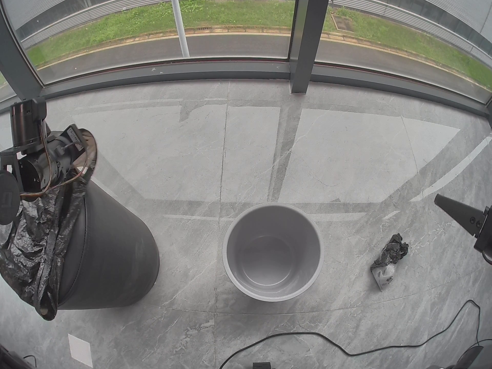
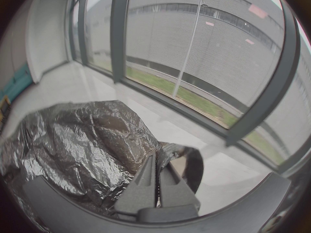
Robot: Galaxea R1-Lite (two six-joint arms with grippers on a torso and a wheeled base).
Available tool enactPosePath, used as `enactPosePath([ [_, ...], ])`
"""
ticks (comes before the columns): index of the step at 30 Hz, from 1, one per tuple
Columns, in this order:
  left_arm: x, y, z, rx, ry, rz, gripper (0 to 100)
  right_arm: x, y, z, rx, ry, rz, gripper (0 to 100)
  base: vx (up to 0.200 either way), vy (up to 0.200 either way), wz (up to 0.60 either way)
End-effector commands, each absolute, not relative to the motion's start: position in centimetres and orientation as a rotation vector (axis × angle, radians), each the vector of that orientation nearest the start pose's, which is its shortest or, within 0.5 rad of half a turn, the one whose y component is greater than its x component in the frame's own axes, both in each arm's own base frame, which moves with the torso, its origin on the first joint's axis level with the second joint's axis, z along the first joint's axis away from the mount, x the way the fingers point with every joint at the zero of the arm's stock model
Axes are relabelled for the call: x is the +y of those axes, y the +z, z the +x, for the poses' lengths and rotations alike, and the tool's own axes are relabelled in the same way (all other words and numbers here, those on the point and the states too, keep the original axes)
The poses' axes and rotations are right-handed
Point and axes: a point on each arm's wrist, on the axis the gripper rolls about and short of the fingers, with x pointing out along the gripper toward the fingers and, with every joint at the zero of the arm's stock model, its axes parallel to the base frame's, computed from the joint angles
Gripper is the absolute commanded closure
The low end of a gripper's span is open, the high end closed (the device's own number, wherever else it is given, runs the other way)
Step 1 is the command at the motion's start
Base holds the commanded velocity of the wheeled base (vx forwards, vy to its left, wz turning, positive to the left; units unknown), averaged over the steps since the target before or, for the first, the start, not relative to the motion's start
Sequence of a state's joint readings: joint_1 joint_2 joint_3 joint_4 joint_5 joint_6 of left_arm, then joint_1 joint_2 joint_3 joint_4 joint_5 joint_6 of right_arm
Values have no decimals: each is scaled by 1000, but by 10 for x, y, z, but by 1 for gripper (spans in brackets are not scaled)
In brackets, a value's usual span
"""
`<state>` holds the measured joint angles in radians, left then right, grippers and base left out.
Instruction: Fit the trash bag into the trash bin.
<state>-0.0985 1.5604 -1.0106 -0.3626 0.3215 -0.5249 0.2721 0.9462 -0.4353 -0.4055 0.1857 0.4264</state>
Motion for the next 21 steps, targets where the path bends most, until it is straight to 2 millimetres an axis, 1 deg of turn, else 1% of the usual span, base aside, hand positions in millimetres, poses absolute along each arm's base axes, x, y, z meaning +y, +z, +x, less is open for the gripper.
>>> enactPosePath([
  [1, -82, 296, 231, 153, -139, -622, 100, 50, 201, 100, 239, 575, 402, 0, 0, 0, 0],
  [2, -93, 296, 224, 173, -201, -634, 100, 51, 200, 100, 236, 585, 402, 0, 0, 0, 0],
  [4, -109, 299, 217, 202, -297, -652, 100, 53, 199, 101, 243, 601, 400, 0, 0, 0, 0],
  [5, -112, 300, 217, 205, -313, -656, 100, 54, 199, 101, 247, 606, 399, 0, 0, 0, 0],
  [8, -126, 315, 213, 200, -375, -683, 100, 63, 195, 107, 291, 639, 389, 0, 0, 0, 0],
  [11, -134, 331, 209, 222, -406, -741, 100, 71, 194, 112, 323, 672, 375, 0, 0, 0, 0],
  [14, -138, 347, 204, 253, -428, -834, 100, 86, 190, 116, 378, 735, 350, 0, 0, 0, 0],
  [18, -144, 352, 198, 303, -494, -882, 100, 101, 185, 124, 433, 769, 321, 0, 0, 0, 0],
  [19, -144, 352, 198, 303, -494, -882, 100, 101, 185, 124, 433, 769, 321, 0, 0, 0, 0],
  [20, -145, 354, 194, 326, -535, -914, 100, 110, 183, 132, 464, 778, 308, 0, 0, 0, 0],
  [21, -145, 356, 191, 337, -562, -929, 100, 116, 181, 137, 484, 779, 300, 0, 0, 0, 0],
])
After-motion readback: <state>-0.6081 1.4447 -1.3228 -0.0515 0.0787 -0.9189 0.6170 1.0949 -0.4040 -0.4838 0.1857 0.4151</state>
